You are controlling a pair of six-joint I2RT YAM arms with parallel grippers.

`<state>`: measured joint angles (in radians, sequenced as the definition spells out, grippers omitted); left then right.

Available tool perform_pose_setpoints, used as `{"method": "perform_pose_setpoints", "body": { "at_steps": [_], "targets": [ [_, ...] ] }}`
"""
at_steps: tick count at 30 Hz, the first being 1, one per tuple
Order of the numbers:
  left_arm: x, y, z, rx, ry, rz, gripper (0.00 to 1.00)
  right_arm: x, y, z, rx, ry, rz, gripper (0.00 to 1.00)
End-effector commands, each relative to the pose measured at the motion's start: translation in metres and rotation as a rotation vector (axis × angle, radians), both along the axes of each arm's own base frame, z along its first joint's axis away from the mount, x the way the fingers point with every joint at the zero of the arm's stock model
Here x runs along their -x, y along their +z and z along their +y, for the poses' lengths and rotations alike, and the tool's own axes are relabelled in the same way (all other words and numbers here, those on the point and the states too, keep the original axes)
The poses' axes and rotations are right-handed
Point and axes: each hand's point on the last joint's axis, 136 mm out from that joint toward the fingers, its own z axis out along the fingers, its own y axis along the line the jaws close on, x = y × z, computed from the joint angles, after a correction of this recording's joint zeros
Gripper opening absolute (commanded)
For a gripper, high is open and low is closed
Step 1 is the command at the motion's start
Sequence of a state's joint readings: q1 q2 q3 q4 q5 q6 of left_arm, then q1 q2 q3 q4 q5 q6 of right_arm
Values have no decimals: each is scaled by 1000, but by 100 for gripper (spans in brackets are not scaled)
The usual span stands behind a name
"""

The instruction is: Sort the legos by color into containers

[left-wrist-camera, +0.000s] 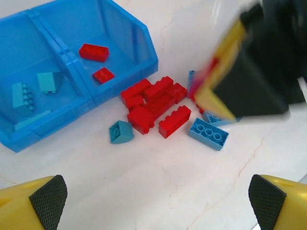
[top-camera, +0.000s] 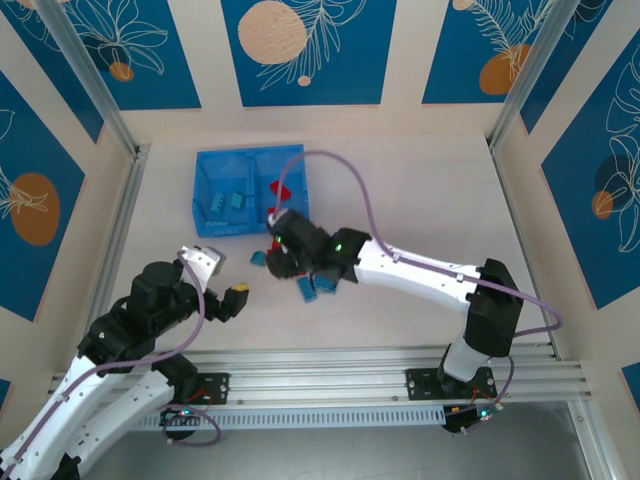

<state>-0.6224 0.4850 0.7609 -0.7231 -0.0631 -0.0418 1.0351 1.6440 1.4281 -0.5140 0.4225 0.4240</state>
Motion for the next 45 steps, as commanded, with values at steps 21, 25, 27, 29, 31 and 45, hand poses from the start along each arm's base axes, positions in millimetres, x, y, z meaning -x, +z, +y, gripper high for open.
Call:
{"method": "perform_pose_setpoints", "body": {
  "at_steps": [21,25,27,29,31,45],
  "targets": [
    [-7,-3,15,-53,66,-59,100,-228,-44,46,141,-117,-141,50],
    [-9,-4,16,-62,73,-60,100,-220,-14,39,115,-114,-166,55],
    [-10,-6,16,-66,75,-55,100,-213,0,36,104,-104,-178,56],
    [-12,-9,16,-73,86,-45,100,-205,18,31,76,-95,-187,58],
    [-16,-9,17,-59,124,-19,100,-194,37,25,48,-91,-187,58],
    [-74,-91,5,511,847,449,100,54,111,-65,-386,318,47,88]
  ]
}}
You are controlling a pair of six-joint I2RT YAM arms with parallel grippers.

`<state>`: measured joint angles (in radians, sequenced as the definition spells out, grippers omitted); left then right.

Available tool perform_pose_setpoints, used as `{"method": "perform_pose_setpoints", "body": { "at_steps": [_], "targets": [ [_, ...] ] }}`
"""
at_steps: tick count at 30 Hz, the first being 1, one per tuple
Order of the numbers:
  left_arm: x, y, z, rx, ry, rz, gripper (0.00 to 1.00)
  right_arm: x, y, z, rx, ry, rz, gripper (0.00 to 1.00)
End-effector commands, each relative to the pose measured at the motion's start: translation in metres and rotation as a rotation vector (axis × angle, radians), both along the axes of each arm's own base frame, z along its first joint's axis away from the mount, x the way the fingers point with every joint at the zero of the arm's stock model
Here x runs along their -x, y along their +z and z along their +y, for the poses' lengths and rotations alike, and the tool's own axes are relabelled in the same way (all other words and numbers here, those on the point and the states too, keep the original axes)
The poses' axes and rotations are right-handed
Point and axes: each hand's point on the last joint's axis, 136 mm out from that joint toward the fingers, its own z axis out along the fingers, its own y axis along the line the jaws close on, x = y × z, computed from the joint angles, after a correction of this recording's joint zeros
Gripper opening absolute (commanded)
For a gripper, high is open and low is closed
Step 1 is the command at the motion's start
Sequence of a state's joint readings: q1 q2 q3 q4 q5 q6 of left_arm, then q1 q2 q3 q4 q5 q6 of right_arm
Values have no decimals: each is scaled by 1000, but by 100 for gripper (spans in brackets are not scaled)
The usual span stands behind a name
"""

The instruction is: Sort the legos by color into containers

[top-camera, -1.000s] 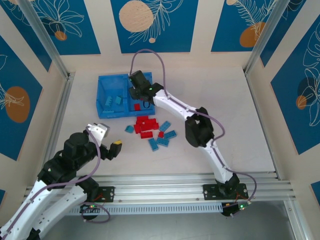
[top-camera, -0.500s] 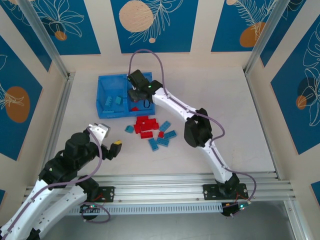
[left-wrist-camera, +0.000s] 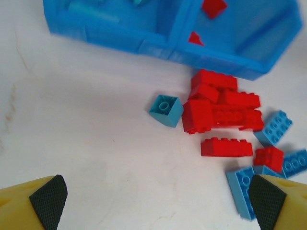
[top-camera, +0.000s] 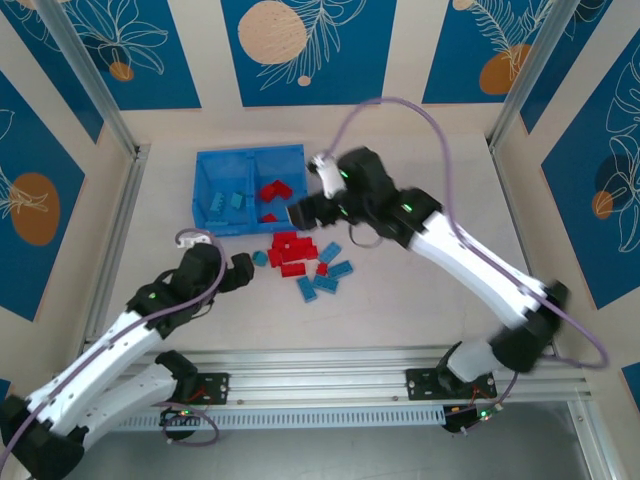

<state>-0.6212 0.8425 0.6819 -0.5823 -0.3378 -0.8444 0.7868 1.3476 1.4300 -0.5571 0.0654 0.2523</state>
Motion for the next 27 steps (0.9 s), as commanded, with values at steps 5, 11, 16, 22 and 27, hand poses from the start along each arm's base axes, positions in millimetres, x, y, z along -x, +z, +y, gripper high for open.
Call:
{"method": "perform_pose_setpoints", "body": {
  "at_steps": [5,11,16,22,27],
  "targets": [
    [-32,-47,-33,281,302,203,97,122,-35,-31,-184,238,208,100],
    [-52,-77,-44,273,415,309,93,141,-65,-61,-179,142,284,99],
    [-74,-95,-37,235,514,333,88,138,-67,-66,-165,118,262,99],
    [-99,-111,-36,264,537,353,78,133,-64,-64,-149,122,235,100],
    [-101,-128,-37,277,544,424,69,133,-68,-63,-138,118,243,100]
  ]
}}
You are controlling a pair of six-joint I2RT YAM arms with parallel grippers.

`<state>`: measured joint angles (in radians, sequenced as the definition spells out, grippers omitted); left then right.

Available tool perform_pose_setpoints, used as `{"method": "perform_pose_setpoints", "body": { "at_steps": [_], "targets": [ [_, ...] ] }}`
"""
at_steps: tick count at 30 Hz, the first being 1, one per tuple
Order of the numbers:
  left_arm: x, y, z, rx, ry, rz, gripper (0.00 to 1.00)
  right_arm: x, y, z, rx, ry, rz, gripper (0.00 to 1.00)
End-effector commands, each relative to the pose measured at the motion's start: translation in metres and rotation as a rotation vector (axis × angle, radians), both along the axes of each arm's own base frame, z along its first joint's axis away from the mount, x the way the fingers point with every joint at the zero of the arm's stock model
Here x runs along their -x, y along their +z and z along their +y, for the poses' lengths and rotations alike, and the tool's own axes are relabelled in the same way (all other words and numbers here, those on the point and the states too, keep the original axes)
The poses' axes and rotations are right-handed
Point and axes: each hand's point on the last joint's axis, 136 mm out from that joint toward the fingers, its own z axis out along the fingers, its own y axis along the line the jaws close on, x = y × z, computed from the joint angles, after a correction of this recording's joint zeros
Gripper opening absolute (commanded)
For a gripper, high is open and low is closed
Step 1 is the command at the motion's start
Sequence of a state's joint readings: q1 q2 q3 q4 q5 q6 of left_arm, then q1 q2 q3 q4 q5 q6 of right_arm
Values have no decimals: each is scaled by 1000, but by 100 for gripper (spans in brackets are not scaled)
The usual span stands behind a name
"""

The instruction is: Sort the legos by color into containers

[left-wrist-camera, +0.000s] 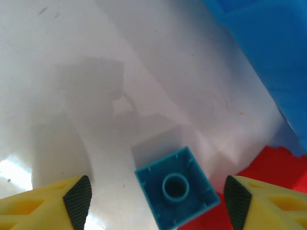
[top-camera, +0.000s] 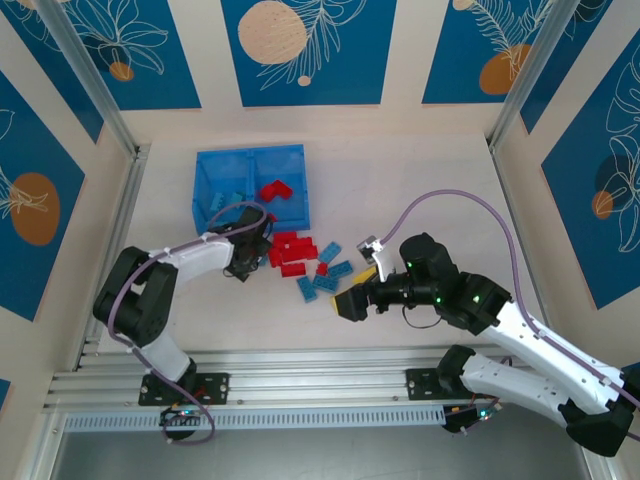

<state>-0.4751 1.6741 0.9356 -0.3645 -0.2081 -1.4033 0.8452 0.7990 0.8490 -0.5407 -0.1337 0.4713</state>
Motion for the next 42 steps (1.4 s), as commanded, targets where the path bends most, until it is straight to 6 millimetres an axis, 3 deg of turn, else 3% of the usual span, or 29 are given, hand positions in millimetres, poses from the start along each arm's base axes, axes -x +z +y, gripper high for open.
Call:
{"method": "perform_pose_setpoints", "body": {
  "at_steps": [1,9,14,18,23,25,29,33,37,42],
  "targets": [
    [-5,-7,-9,61,4,32,66,0,5,-1,0,-2,-13,100],
    [11,-16,-10,65,-48,94,41,-7,-3,-3,19,-53,3,100],
    [15,0,-8,68,-97,59,30,-10,-7,-1,38,-67,24,100],
    [8,47,-1,12,-170,-49,25,-12,-5,0,33,-77,24,100],
    [-8,127,42,-228,-160,-240,21,-16,-3,0,32,-101,16,99],
    [-24,157,64,-317,-139,-296,19,-18,-2,-1,30,-114,15,100],
    [-64,185,96,-436,-116,-307,19,-20,-3,-1,32,-132,25,100],
    [-117,183,101,-529,-165,-267,19,-17,-1,-4,31,-144,40,99],
    [-161,159,96,-507,-208,-205,21,-12,2,-11,40,-157,47,100],
    [-194,121,95,-402,-211,-164,23,-2,8,-21,26,-167,52,100]
  ]
}}
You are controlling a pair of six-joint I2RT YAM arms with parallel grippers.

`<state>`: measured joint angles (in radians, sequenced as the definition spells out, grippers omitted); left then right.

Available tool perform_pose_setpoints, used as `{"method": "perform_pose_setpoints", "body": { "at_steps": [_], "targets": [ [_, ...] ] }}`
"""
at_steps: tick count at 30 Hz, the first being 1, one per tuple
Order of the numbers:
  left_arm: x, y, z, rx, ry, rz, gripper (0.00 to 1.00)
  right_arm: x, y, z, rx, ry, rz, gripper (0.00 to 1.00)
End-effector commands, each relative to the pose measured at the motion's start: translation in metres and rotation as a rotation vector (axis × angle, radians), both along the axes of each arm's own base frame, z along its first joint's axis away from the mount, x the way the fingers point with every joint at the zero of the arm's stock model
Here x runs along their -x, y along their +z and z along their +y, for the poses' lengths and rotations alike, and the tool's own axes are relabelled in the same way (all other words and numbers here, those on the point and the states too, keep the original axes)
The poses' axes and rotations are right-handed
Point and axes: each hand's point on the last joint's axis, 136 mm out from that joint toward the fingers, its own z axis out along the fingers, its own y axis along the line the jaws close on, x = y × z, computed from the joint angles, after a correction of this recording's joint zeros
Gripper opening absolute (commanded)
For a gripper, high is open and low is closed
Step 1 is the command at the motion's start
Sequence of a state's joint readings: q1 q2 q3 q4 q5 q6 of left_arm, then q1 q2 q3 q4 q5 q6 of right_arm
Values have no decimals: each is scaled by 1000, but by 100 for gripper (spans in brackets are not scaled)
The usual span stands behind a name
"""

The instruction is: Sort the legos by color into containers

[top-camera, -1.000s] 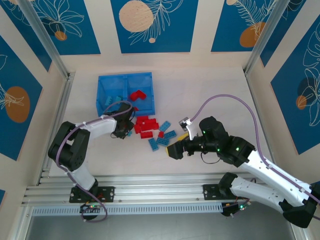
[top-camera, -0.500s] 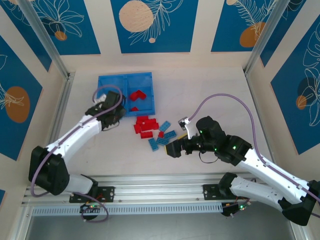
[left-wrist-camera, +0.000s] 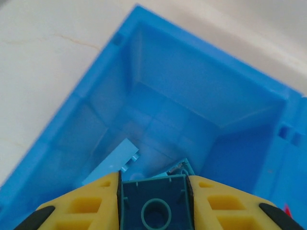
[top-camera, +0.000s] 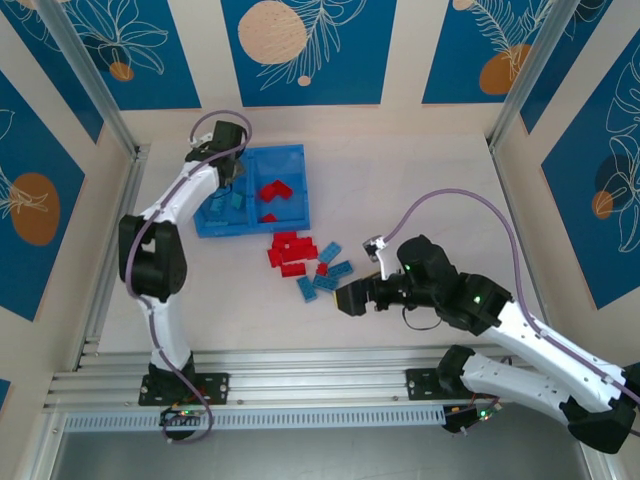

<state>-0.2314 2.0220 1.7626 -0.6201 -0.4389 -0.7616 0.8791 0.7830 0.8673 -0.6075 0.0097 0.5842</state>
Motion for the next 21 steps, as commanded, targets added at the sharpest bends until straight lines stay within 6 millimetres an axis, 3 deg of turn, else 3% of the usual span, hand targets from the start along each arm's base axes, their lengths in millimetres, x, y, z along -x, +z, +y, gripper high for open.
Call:
{"method": "perform_pose_setpoints", "body": {
  "at_steps": [1,4,7,11,15,18,21],
  "targets": [
    [-9,-12,13,47,-1,48,29,7,15,-11,-22,-29,-2,99],
    [-14,-20,14,56,-2,60,43,11,17,-18,-31,-43,-5,99],
    [-14,-8,9,75,-35,40,59,11,16,-20,-35,-53,-8,100],
    [0,27,-2,135,-84,-18,61,6,15,-13,-42,-52,-17,99],
    [50,77,-21,234,-160,-134,59,-8,10,-3,-13,-65,-23,99],
    [107,123,-47,265,-307,-270,58,-24,-2,6,55,-89,-24,100],
    [171,164,-79,164,-551,-386,58,-43,-17,20,129,-104,-19,100]
  ]
}}
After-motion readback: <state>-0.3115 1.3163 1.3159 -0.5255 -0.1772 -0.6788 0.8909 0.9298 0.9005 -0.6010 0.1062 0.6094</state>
